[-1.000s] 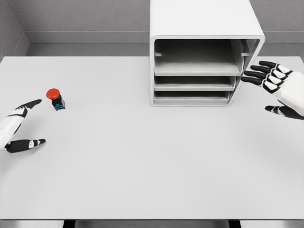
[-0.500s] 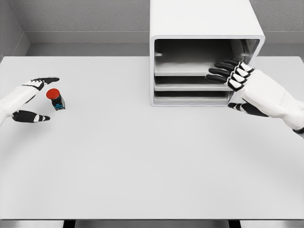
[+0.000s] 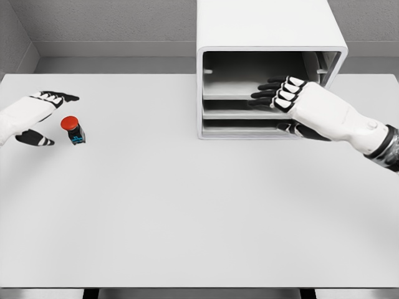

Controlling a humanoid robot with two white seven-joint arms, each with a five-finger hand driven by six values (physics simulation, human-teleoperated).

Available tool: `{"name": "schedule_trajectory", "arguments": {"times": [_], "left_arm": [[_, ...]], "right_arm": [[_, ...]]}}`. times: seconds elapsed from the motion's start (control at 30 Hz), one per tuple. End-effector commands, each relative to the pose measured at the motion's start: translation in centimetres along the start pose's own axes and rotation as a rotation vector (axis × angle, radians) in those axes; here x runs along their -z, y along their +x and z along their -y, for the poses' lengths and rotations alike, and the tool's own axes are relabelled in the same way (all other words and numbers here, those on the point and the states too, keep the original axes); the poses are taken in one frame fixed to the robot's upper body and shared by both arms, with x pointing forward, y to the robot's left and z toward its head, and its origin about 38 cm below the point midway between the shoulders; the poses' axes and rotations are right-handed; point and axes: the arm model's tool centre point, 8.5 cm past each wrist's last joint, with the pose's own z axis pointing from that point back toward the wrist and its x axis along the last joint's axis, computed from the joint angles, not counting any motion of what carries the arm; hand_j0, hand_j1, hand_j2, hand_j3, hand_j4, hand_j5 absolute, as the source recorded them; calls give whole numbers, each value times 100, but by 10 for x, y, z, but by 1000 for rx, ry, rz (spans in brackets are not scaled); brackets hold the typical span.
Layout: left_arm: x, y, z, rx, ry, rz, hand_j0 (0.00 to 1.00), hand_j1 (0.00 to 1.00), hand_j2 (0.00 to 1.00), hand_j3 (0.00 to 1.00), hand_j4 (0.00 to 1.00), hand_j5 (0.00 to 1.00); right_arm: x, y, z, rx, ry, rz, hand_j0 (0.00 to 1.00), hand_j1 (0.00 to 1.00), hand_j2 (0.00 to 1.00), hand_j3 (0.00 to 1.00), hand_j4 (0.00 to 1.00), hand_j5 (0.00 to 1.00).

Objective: Slide open multi-storey tabletop storage cabinets and put open load switch and slide close multi-storey tabletop storage cabinets

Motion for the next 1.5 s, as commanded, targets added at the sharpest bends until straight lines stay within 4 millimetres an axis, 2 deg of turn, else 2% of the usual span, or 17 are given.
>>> {"name": "schedule_trajectory", "arguments": {"times": [0.0,0.23,0.33,0.37,0.43,0.73,0.8,0.87,1.13,1.33,1.4,1.47], "left_arm": [[7,7,6,31,-38,9,100,100,100,100,100,100],[17,9,-1,70,-45,-5,100,100,100,100,100,100],[23,12,7,62,-68,0,100,100,100,100,100,100],[24,13,7,64,-69,2,100,100,100,100,100,100],[23,13,8,63,-71,2,100,100,100,100,100,100],[27,18,12,68,-82,17,82,82,82,82,82,82],[26,18,12,69,-82,18,82,82,82,82,82,82],[26,18,12,66,-81,19,75,75,75,75,75,75],[23,14,11,66,-79,8,71,71,71,71,71,71],[23,14,11,65,-79,9,62,62,62,62,62,62],[23,14,11,65,-78,8,61,61,61,61,61,61],[23,15,10,63,-75,11,61,61,61,61,61,61]], "right_arm": [[0,1,-21,56,36,-2,82,82,82,82,82,82],[8,-8,-17,103,39,0,80,80,80,80,80,80],[11,-13,-21,128,49,-1,79,79,79,79,79,79],[11,-14,-21,137,47,-4,75,75,75,75,75,75],[12,-16,-21,153,60,-5,76,76,76,76,76,76],[19,-23,-28,206,66,-13,76,76,76,76,76,76],[20,-24,-27,203,64,-14,76,76,76,76,76,76],[20,-26,-27,208,59,-22,76,76,76,76,76,76],[36,-28,-34,245,36,-17,76,76,76,76,76,76],[34,-33,-34,242,34,-33,76,76,76,76,76,76],[34,-35,-32,239,29,-39,76,76,76,76,76,76],[35,-44,-38,247,29,-66,76,76,76,76,76,76]]}}
